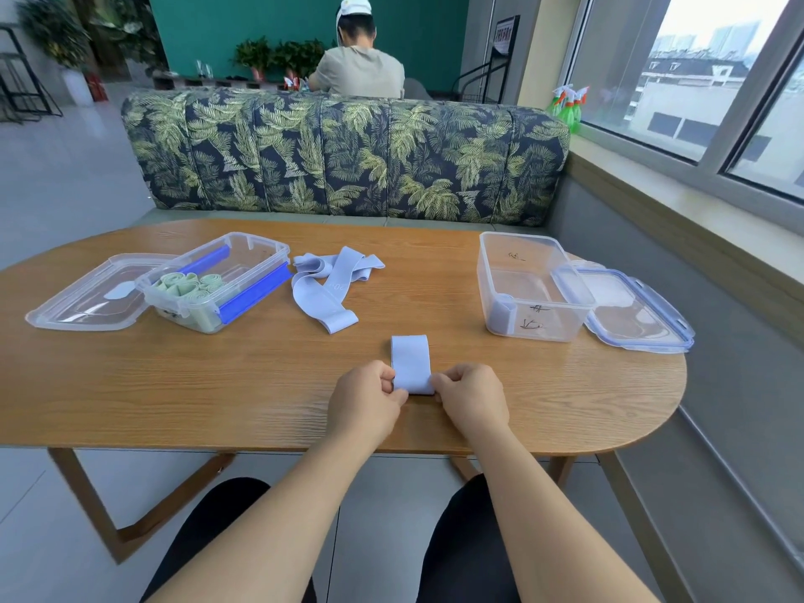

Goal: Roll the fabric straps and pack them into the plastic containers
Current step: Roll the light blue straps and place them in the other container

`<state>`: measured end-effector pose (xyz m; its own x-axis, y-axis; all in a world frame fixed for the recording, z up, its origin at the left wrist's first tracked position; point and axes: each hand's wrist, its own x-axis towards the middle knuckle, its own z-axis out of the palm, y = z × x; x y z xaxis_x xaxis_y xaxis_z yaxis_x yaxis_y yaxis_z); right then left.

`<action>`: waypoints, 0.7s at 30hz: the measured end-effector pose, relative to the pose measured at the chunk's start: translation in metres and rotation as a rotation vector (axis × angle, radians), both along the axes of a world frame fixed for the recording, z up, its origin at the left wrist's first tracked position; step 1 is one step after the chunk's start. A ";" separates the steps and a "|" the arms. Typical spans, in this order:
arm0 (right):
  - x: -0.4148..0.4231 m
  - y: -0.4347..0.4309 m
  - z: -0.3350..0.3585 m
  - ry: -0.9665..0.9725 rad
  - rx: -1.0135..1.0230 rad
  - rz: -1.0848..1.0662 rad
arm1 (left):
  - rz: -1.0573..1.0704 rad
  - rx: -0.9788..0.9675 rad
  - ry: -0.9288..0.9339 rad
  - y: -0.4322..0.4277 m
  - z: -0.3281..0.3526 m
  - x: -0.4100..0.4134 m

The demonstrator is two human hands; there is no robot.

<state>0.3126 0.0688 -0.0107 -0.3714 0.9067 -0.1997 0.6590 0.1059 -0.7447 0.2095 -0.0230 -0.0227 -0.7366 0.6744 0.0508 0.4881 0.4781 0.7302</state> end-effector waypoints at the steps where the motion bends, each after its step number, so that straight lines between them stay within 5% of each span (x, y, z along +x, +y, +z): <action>1: -0.001 0.001 0.000 -0.002 -0.008 -0.007 | -0.006 -0.005 0.002 0.000 0.001 0.000; 12: -0.003 0.001 -0.003 0.051 -0.027 -0.091 | 0.024 0.000 0.049 0.009 0.002 0.003; 21: 0.004 -0.004 -0.006 -0.042 0.176 0.059 | 0.078 0.061 -0.064 0.010 0.001 0.004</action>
<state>0.3166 0.0643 -0.0163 -0.4199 0.9058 -0.0569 0.6779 0.2714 -0.6832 0.2135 -0.0129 -0.0213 -0.7901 0.6116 0.0416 0.4026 0.4665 0.7876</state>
